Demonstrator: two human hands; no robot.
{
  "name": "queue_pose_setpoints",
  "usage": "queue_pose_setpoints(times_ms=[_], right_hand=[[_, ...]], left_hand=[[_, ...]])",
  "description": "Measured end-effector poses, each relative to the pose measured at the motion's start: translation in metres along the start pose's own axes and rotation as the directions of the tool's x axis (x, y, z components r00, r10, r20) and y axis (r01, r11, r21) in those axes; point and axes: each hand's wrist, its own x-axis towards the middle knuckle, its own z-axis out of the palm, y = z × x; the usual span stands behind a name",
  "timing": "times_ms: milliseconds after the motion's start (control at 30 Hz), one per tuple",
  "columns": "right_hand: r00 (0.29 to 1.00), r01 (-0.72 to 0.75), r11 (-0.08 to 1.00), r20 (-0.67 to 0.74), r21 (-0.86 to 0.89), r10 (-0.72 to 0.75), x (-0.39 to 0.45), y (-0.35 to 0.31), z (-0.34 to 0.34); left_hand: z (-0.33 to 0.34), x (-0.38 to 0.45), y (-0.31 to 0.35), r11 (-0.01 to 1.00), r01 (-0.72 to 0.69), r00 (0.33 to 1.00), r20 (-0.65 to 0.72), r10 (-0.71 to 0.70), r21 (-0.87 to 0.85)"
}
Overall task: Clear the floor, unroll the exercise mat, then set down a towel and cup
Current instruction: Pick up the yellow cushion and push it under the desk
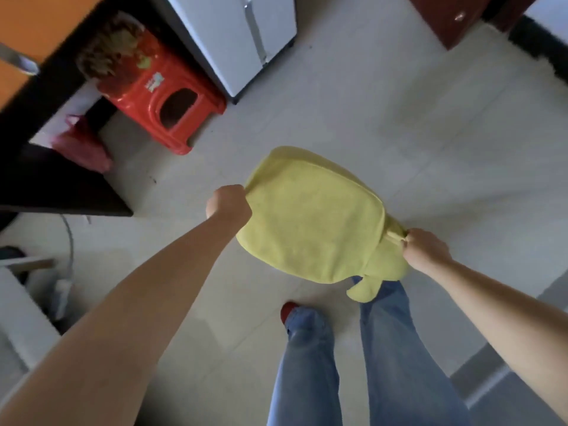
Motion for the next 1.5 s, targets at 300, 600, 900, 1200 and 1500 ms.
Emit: queue_pose_setpoints(times_ms=[300, 600, 900, 1200, 1500], right_hand=[[0.963, 0.256, 0.944, 0.147, -0.211, -0.228, -0.054, -0.17, 0.061], [0.827, 0.5, 0.833, 0.416, -0.238, -0.378, -0.051, -0.297, 0.085], [0.869, 0.431, 0.856, 0.387, -0.284, -0.309, -0.002, -0.387, 0.093], [0.958, -0.21, 0.873, 0.273, 0.44, 0.093, 0.007, -0.441, 0.202], [0.91, -0.409, 0.615, 0.35, 0.674, 0.221, 0.031, -0.48, 0.307]], left_hand=[[0.017, -0.018, -0.206, 0.889, 0.174, 0.946, -0.181, -0.271, -0.423], [0.013, 0.015, -0.343, 0.777, 0.509, 0.86, 0.259, -0.439, -0.37], [0.019, 0.09, -0.383, 0.459, 0.546, 0.823, 0.347, -0.45, -0.7], [0.079, 0.169, -0.444, 0.512, 0.373, 0.911, 0.199, -0.362, -0.774], [0.127, 0.242, -0.492, 0.643, 0.316, 0.942, 0.151, -0.299, -0.697]])
